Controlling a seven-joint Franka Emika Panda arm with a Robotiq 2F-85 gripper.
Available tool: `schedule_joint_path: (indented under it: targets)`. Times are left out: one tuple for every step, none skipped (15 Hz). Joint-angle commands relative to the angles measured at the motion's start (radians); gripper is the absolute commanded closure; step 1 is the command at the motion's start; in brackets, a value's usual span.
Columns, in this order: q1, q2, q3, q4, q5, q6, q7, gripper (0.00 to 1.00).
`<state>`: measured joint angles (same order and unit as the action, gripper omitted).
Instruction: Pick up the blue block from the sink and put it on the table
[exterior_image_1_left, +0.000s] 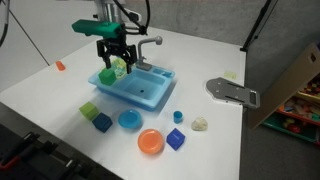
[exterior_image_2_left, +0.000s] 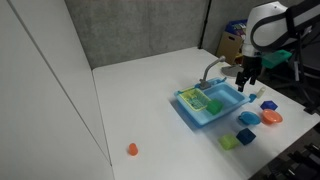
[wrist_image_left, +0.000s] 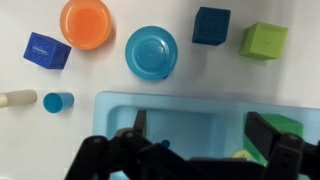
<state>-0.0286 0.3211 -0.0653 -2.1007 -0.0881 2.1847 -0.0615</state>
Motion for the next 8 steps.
schedule_joint_path:
  targets:
    - [0.013,-0.092,0.028,-0.017,0.019,-0.083,0.027,0.0]
    - [0.016,-0.115,0.035,-0.017,0.026,-0.103,0.032,0.0]
    - [0.019,-0.136,0.04,-0.017,0.032,-0.119,0.039,0.0]
    - [0.02,-0.159,0.043,-0.016,0.038,-0.135,0.047,0.0]
    - [0.02,-0.182,0.047,-0.014,0.045,-0.153,0.052,0.0]
    - [0.021,-0.203,0.048,-0.012,0.047,-0.164,0.061,0.0]
    - [0.022,-0.225,0.05,-0.01,0.05,-0.178,0.069,0.0]
    - [0.023,-0.25,0.05,-0.004,0.048,-0.195,0.081,0.0]
